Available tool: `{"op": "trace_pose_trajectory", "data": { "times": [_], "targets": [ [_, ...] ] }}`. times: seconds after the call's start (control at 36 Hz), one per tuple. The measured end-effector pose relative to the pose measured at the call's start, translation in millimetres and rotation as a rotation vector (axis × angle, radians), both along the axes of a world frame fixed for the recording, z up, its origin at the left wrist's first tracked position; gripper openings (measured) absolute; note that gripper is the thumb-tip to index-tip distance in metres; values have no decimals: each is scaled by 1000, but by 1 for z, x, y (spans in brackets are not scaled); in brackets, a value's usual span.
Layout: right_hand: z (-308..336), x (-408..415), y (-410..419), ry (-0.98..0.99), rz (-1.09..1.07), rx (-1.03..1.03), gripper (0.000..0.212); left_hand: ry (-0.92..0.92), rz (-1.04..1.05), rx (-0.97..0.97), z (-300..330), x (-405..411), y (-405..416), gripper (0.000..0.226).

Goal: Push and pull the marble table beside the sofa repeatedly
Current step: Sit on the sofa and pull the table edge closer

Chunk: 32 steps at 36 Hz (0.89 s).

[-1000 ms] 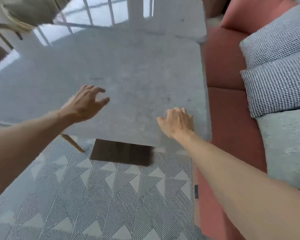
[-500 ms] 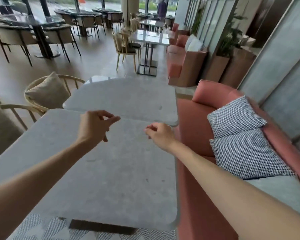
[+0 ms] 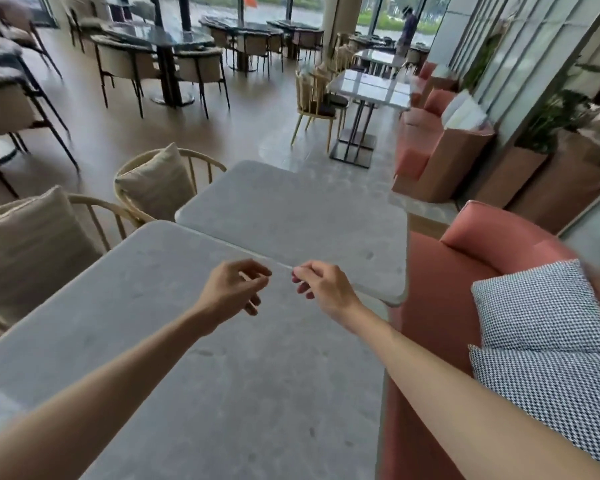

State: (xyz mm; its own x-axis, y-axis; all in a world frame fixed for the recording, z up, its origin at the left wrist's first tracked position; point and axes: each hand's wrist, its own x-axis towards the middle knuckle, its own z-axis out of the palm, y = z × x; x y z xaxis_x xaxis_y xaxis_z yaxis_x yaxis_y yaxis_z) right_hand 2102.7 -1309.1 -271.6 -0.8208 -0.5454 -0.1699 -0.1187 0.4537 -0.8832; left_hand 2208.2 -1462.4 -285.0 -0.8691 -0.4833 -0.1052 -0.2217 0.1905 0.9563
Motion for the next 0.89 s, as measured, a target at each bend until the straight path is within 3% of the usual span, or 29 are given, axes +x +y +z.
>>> {"op": "trace_pose_trajectory", "data": {
  "times": [0.17,0.33,0.47,0.75,0.89],
  "targets": [
    [-61,-28,-40,-88,199,101,26,-59,296,185,-61,13,-9,15],
    [-110,-39,-62,-140,440,185,21,-131,601,357,-115,47,8,1],
    [-127,-44,-63,-133,548,271,19,-121,862,472,-124,62,29,23],
    [-140,-44,-26,-231,561,246,18,-77,966,580,-143,64,84,16],
    [-164,-73,26,-249,548,393,17,-149,1048,712,-184,58,141,15]
  ]
}}
